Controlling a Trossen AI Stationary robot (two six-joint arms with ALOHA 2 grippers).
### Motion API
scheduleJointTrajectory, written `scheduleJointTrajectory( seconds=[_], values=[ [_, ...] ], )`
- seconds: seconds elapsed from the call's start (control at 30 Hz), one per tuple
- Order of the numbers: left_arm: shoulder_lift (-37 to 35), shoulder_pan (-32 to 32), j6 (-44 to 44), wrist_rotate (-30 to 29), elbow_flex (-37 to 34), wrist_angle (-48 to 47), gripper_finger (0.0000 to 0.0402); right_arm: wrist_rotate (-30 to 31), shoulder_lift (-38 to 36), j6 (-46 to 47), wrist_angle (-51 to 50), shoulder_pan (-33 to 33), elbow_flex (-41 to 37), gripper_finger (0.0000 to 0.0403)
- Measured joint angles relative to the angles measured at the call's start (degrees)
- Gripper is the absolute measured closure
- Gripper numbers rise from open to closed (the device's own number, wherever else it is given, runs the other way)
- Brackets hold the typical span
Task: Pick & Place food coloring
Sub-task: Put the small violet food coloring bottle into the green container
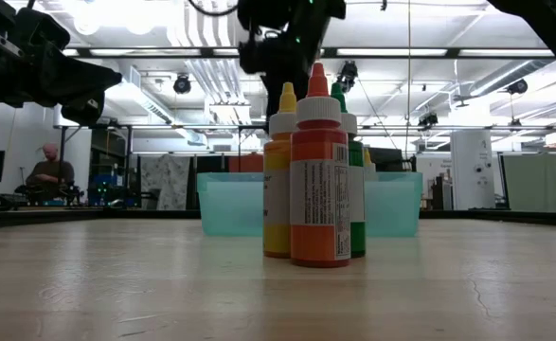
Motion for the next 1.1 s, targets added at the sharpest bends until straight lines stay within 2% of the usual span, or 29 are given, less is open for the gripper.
scheduleJointTrajectory(
  seconds=[0.17,0.4,0.8,1.1],
  values=[
    [0.0,0.0,-0.01,0.0,0.0,0.01,0.0401,-0.03,-0.02,3.2,-0.33,-1.67,1.89,0.0276],
    [0.0,0.0,0.01,0.0,0.0,0.0,0.0401,0.02,-0.02,9.4,-0.6,-5.12,-0.07,0.027],
    [0.01,0.02,0.01,0.02,0.02,-0.01,0.0401,-0.09,-0.02,28.02,-1.51,-13.41,-2.36,0.0268],
    [0.01,0.02,0.01,0.0,0.0,0.01,0.0401,-0.11,-0.02,30.45,-1.95,-17.79,-2.88,0.0257]
  ],
)
